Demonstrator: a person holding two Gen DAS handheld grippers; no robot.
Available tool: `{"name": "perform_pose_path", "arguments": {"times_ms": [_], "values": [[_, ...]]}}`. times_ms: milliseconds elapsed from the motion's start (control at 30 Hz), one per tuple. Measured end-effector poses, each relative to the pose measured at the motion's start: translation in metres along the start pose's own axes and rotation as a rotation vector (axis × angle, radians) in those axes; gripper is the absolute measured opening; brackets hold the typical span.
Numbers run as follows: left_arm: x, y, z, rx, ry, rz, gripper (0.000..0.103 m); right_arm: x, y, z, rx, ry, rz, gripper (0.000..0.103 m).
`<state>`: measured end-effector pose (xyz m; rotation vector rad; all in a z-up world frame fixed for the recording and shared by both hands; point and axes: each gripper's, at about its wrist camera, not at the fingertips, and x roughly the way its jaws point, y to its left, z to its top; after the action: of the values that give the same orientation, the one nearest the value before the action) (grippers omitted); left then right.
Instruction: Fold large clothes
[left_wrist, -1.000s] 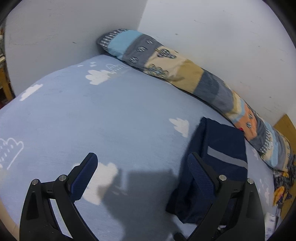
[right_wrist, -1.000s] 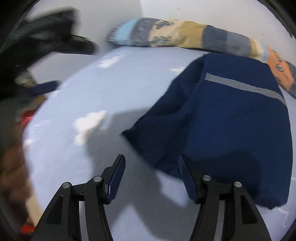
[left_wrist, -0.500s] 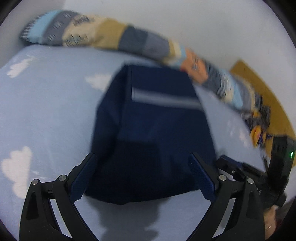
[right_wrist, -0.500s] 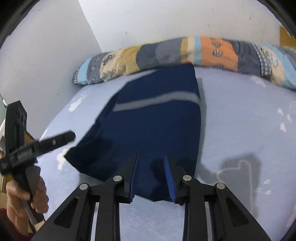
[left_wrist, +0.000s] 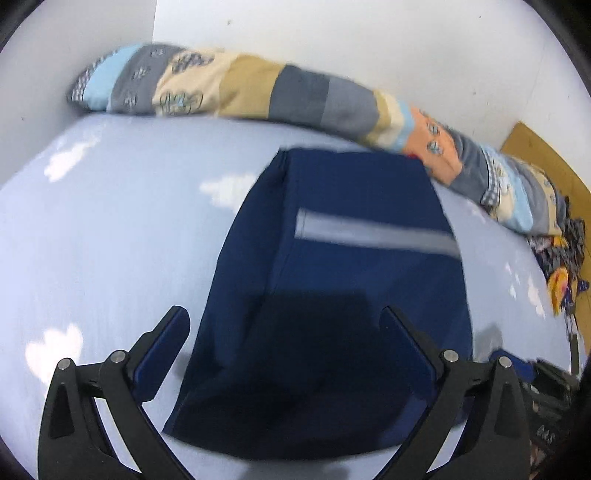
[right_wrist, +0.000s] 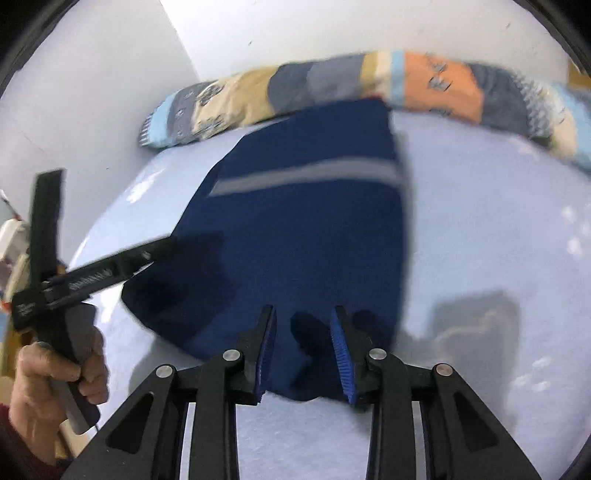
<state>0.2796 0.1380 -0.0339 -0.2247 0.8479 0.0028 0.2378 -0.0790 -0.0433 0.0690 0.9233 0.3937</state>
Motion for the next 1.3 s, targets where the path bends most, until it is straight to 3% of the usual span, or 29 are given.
{"name": "perform_pose_path", "arguments": {"times_ms": [100, 267, 400, 467, 600, 767, 867, 967, 1100, 1167, 1300], "values": [[0.017, -0.019, 0.02, 0.029, 0.001, -0.025, 0.103, -0.006, -0.011, 0.005, 0.058, -0.01, 0.001, 0.035], [0.072, -0.018, 0.066, 0.048, -0.002, 0.022, 0.103, -0.003, -0.03, 0.005, 0.092, -0.007, -0.008, 0.035], [0.154, 0.001, 0.073, -0.027, 0.199, 0.025, 0.103, -0.003, -0.041, 0.003, 0.142, 0.011, 0.022, 0.035], [0.165, 0.003, 0.075, -0.022, 0.218, 0.04, 0.103, -0.004, -0.046, 0.002, 0.14, 0.027, 0.028, 0.035], [0.134, 0.004, 0.075, -0.028, 0.162, -0.003, 0.103, -0.009, -0.055, 0.007, 0.176, 0.009, 0.06, 0.035], [0.076, -0.003, 0.035, 0.004, 0.128, -0.082, 0.103, 0.0, -0.044, 0.0, 0.146, 0.04, 0.089, 0.035], [0.08, -0.008, 0.007, 0.061, 0.217, -0.002, 0.103, 0.017, -0.034, -0.008, 0.108, 0.103, 0.085, 0.036], [0.058, -0.006, -0.009, 0.015, 0.172, 0.042, 0.103, 0.036, -0.037, -0.015, 0.121, 0.143, 0.07, 0.038], [0.003, -0.015, -0.027, 0.021, 0.065, 0.075, 0.103, 0.01, -0.028, -0.013, 0.1, 0.092, 0.082, 0.04], [-0.01, -0.02, -0.034, 0.037, 0.055, 0.082, 0.103, -0.002, -0.019, -0.014, 0.057, 0.062, 0.08, 0.04], [-0.012, -0.021, -0.042, 0.026, 0.083, 0.092, 0.103, -0.005, -0.001, -0.021, -0.031, 0.045, -0.006, 0.04]]}}
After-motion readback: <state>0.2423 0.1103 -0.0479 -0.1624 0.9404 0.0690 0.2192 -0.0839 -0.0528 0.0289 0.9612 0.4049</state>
